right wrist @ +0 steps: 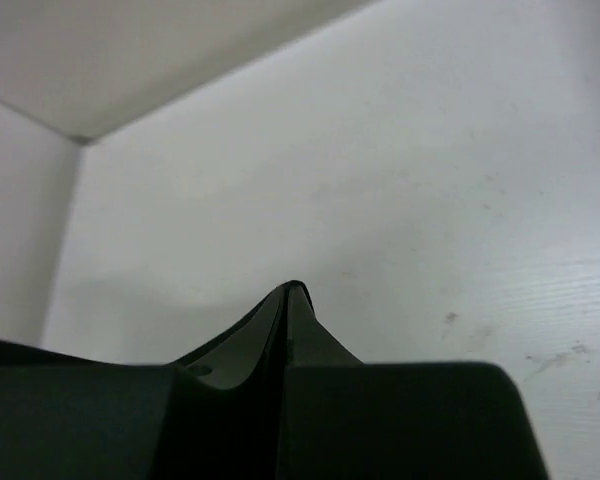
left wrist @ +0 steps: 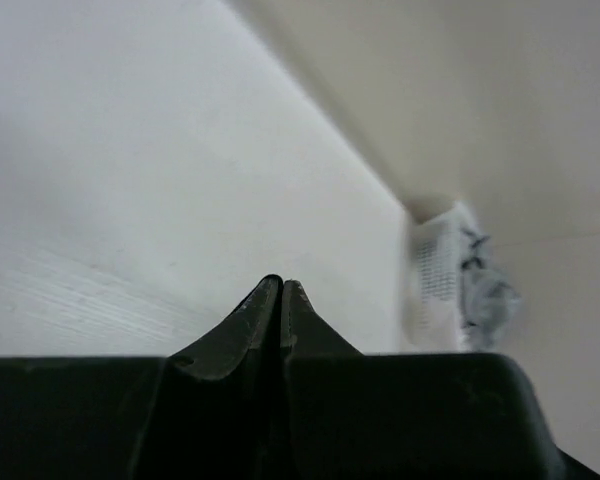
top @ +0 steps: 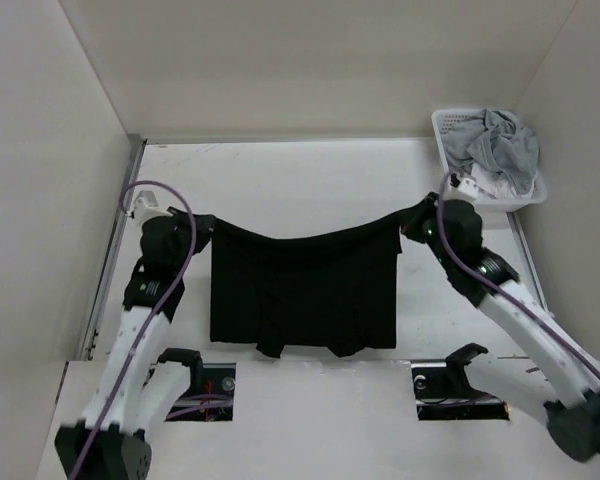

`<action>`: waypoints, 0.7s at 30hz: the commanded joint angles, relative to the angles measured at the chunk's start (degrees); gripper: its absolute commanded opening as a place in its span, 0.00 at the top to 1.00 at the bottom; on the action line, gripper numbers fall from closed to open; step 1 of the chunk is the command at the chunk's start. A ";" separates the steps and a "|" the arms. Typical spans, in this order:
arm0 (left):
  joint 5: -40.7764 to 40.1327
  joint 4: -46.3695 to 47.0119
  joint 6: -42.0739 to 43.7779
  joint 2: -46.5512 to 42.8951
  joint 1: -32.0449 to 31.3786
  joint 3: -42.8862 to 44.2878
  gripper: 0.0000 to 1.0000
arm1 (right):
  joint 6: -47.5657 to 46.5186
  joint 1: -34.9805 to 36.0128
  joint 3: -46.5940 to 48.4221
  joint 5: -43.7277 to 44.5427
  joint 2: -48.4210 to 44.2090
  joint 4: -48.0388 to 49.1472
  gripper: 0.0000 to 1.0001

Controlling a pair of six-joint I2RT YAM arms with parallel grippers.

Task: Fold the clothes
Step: Fold the tank top

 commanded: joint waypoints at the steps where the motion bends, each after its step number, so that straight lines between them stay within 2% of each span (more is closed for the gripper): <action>1: -1.85 12.46 0.08 13.35 1.55 -2.11 0.99 | 3.01 -11.20 -2.28 -20.33 13.55 16.83 0.98; 3: -2.56 18.53 -0.71 25.04 1.82 0.86 0.99 | 3.80 -14.55 1.83 -24.74 25.59 21.59 0.98; 6: -1.59 21.72 -1.24 38.33 2.17 9.20 0.99 | 3.98 -17.63 10.96 -27.91 39.58 22.84 0.98; 10: -0.01 21.89 -1.95 44.52 2.70 15.90 0.99 | 4.60 -20.98 18.98 -30.56 49.02 22.06 0.98; 14: -0.54 23.21 -2.21 40.05 2.44 10.74 0.99 | 4.86 -21.51 12.95 -30.56 44.56 23.89 0.98; 21: 1.39 24.97 -4.15 22.49 3.40 -8.85 0.99 | 8.11 -20.90 -7.61 -28.89 27.69 29.44 0.98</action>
